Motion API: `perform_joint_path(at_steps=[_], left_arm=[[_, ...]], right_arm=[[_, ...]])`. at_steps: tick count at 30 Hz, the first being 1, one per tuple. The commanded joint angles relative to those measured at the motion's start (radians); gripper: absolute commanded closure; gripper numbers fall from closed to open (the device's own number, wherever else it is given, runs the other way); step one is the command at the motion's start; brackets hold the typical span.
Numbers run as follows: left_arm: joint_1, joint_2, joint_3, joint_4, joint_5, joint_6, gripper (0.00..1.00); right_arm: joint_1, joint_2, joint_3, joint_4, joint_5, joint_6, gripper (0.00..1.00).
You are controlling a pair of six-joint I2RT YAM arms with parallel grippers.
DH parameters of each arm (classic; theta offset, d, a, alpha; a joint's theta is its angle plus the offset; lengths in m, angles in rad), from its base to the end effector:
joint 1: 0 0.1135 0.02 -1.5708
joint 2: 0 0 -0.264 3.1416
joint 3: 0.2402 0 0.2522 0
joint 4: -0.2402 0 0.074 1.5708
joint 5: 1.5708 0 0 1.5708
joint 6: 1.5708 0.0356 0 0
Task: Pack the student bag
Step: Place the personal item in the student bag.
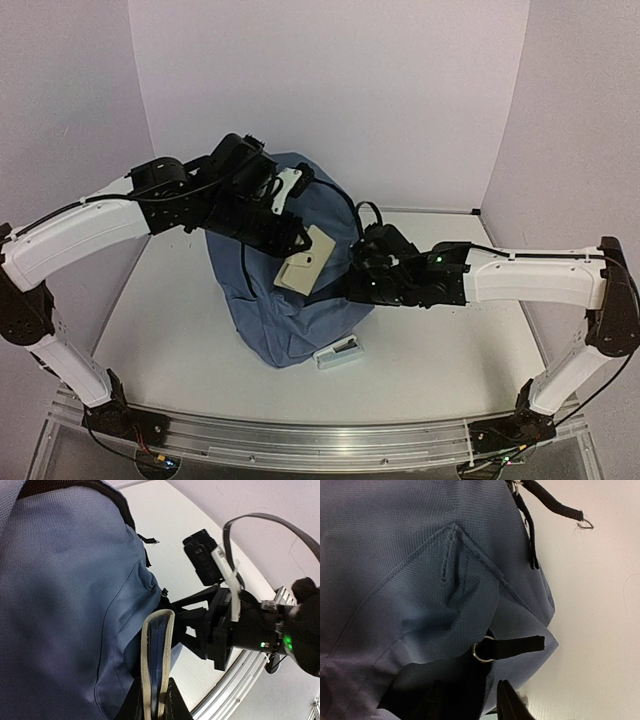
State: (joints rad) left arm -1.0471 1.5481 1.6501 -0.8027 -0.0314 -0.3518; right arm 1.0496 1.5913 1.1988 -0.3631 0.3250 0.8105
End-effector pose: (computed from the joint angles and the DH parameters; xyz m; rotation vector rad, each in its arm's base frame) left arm 0.1687 -0.2898 0.3914 0.7911 2.2338 -0.6806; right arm 0.1857 0.3006 0.2653 -0.1148 2.3465 0.5815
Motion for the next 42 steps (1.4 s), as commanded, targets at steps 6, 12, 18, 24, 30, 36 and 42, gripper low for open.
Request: perform_joint_path(at_steps=[6, 12, 18, 24, 30, 36, 42], left_arm=[[0.06, 0.151, 0.153, -0.002, 0.127, 0.17, 1.0], [0.062, 0.229, 0.187, 0.009, 0.184, 0.231, 1.0], [0.062, 0.262, 0.124, 0.013, 0.209, 0.263, 1.0], [0.062, 0.286, 0.091, -0.052, 0.264, 0.272, 1.0], [0.062, 0.347, 0.078, -0.052, 0.323, 0.246, 1.0], [0.062, 0.38, 0.094, -0.003, 0.342, 0.217, 0.97], [0.062, 0.361, 0.107, -0.013, 0.313, 0.197, 0.63]], right_arm=[[0.003, -0.077, -0.036, 0.026, -0.051, 0.029, 0.99], [0.002, -0.088, -0.042, 0.036, -0.047, 0.03, 1.0], [0.002, -0.092, -0.039, 0.054, -0.059, 0.027, 1.0], [0.002, -0.112, -0.043, 0.058, -0.043, 0.03, 1.0], [0.002, -0.121, -0.036, 0.069, -0.033, 0.03, 1.0], [0.002, -0.146, -0.05, 0.076, -0.027, 0.037, 0.82], [0.003, -0.216, -0.093, 0.076, -0.006, 0.045, 0.6]])
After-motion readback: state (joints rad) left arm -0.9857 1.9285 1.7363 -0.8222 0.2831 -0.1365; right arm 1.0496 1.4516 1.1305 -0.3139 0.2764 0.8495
